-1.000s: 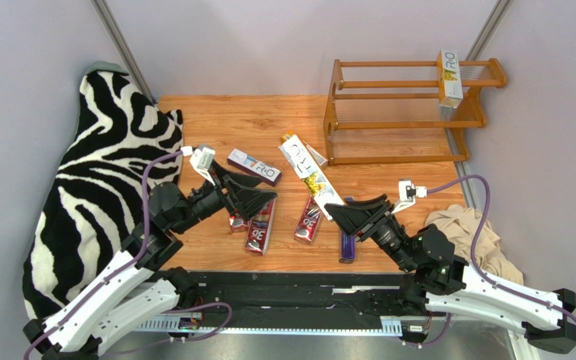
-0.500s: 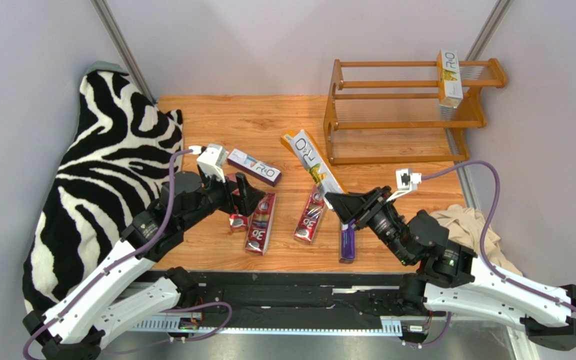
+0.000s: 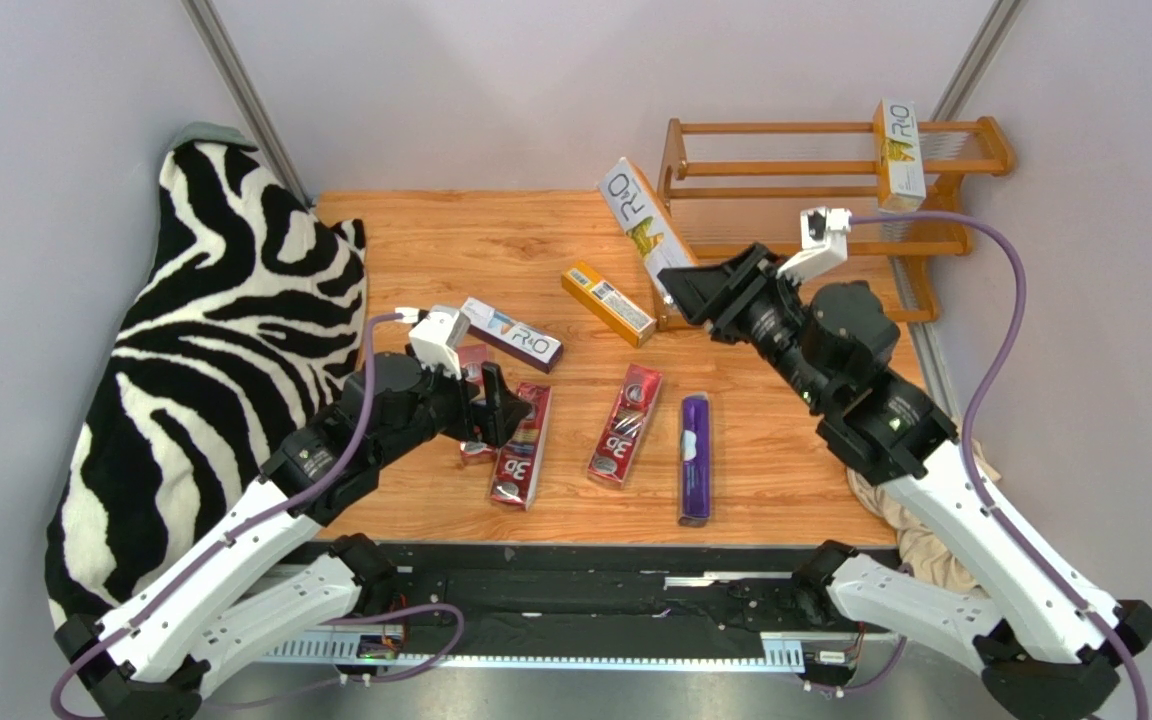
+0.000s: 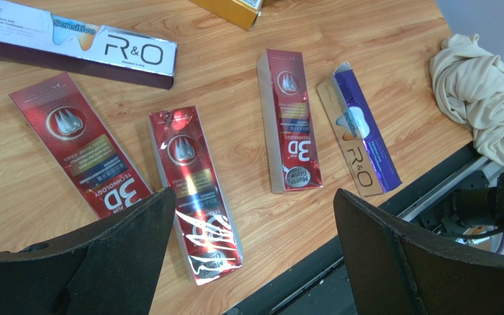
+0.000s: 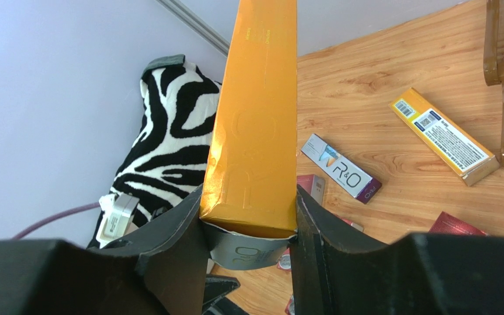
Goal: Place and organize the toothpastes onto the shelf
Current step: Place the toothpaste on the shelf.
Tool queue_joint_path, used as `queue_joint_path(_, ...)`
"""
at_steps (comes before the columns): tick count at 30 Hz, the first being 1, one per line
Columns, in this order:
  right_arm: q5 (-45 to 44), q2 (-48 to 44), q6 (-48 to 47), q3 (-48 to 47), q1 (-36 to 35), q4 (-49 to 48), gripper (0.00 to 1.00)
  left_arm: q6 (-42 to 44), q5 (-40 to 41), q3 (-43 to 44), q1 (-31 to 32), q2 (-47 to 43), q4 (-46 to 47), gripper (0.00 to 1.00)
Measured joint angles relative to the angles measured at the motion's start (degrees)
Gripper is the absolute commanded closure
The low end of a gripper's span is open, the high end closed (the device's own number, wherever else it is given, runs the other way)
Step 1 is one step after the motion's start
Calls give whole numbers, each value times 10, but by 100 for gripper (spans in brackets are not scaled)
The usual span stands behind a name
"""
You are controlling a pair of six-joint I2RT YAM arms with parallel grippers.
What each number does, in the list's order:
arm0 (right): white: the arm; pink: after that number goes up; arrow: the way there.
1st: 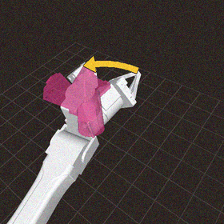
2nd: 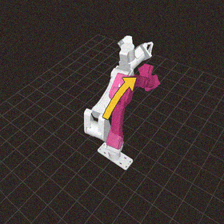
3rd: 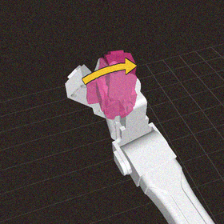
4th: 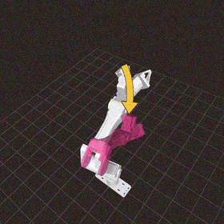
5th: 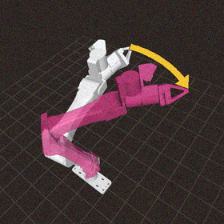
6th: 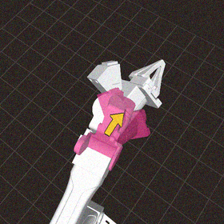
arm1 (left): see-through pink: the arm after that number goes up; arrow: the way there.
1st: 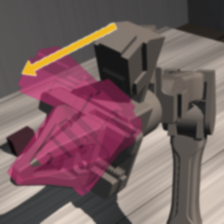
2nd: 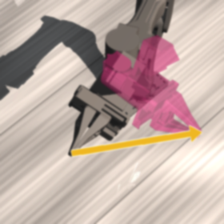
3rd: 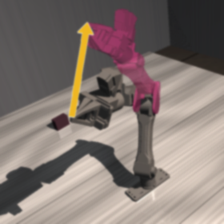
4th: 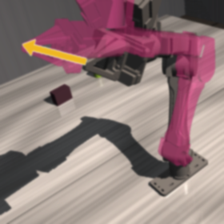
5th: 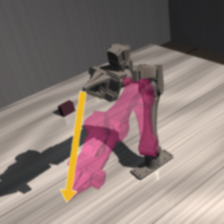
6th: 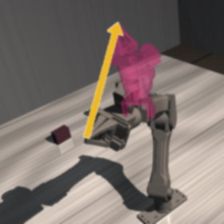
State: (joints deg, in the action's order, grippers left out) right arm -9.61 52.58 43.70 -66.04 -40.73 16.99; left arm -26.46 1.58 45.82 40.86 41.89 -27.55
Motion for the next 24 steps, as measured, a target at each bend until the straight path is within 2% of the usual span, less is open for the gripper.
queue_joint_path(8, 188, 39, 50, -31, 202, -11, 83, 3, 0, -16, 0, 0, 2, 1)
queue_joint_path(14, 282, 54, 130, -17, 346, -92, 84, 8, 0, -17, 0, 0, 4, 1)
queue_joint_path(24, 327, 129, 232, 62, 440, -224, 85, 12, -7, -29, 0, 0, 14, 1)
